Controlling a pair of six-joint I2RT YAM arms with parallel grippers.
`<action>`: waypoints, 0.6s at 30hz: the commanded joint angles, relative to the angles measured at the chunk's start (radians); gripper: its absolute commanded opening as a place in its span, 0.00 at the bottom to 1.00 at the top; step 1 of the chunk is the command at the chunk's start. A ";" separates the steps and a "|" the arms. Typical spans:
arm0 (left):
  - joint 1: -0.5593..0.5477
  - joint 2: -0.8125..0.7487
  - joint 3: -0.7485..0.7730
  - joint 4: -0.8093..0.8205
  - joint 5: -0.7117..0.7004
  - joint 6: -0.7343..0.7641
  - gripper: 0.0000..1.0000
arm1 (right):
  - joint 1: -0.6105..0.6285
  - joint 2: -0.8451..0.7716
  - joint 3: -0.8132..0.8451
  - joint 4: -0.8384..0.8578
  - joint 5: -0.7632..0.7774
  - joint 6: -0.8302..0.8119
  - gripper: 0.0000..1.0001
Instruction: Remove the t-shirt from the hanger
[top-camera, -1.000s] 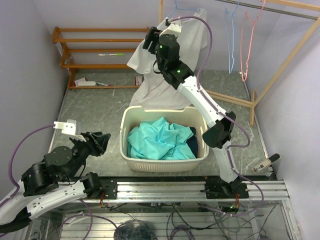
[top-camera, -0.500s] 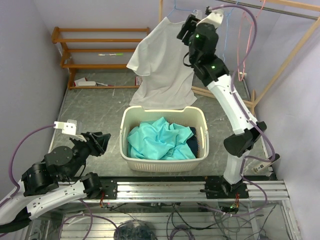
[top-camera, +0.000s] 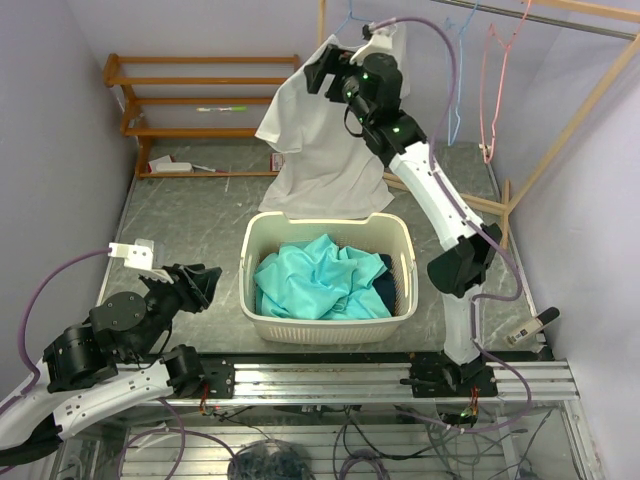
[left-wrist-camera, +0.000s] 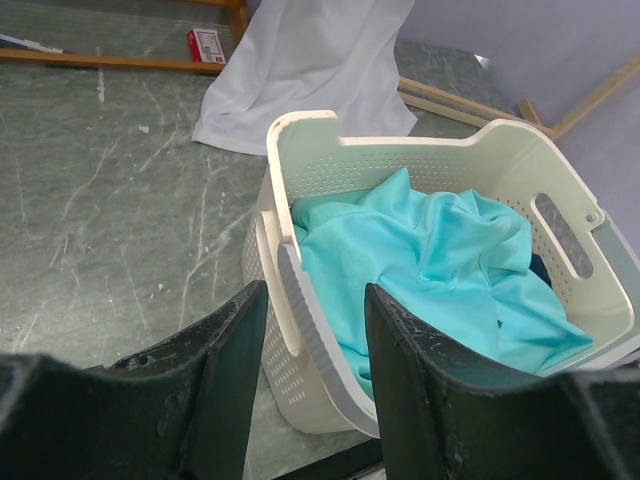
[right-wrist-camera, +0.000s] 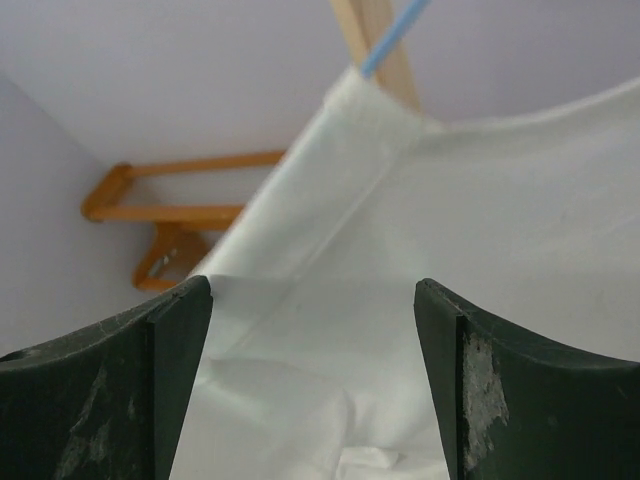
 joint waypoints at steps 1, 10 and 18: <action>-0.001 0.016 -0.003 -0.003 -0.004 -0.010 0.54 | 0.009 0.025 -0.044 0.088 -0.066 0.069 0.82; -0.001 0.013 -0.004 0.002 0.006 -0.004 0.55 | 0.046 -0.013 -0.149 0.225 -0.057 0.070 0.79; -0.001 0.001 -0.007 0.003 0.009 -0.002 0.55 | 0.080 -0.098 -0.258 0.273 0.019 0.061 0.73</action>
